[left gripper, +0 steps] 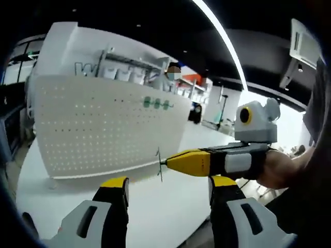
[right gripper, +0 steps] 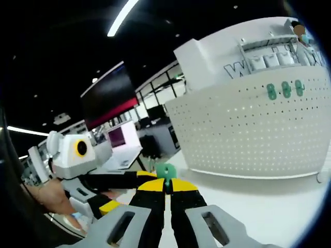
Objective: Insert the hook assembly into the mounting plate slot until the hook locks in place.
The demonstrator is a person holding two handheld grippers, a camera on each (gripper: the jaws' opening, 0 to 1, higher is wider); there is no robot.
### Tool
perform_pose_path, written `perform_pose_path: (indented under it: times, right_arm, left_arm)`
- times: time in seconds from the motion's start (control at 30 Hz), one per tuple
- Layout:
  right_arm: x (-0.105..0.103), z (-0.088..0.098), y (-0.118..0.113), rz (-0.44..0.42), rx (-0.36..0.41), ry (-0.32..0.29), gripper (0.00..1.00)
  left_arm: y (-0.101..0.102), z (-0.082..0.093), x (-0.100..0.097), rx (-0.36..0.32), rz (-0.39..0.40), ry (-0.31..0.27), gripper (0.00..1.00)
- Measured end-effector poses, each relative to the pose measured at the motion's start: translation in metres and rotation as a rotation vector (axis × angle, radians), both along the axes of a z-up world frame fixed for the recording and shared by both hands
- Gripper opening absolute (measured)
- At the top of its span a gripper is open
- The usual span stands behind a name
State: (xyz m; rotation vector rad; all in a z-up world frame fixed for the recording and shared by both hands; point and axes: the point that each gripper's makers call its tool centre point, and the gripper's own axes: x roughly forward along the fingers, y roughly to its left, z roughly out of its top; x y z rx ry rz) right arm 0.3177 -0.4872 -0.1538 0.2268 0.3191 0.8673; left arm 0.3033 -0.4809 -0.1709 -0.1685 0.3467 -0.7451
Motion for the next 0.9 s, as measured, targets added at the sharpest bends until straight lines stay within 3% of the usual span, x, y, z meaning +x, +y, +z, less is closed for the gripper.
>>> perform_pose_path:
  times: [0.27, 0.37, 0.43, 0.9]
  right_arm:
    - [0.001, -0.001, -0.002, -0.001, -0.012, -0.016, 0.0]
    - [0.004, 0.003, -0.004, 0.005, -0.043, -0.079, 0.0]
    - [0.006, 0.002, -0.006, 0.001, -0.067, -0.087, 0.0]
    - [0.025, -0.003, -0.024, -0.044, -0.094, -0.094, 0.0]
  left_arm:
    - [-0.005, 0.004, -0.006, -0.005, -0.024, -0.006, 0.76]
    - [-0.005, 0.004, -0.006, -0.007, -0.022, -0.002, 0.8]
    - [-0.006, 0.004, -0.006, -0.008, -0.023, -0.001, 0.82]
    - [-0.011, 0.014, -0.002, -0.047, -0.029, -0.005, 0.93]
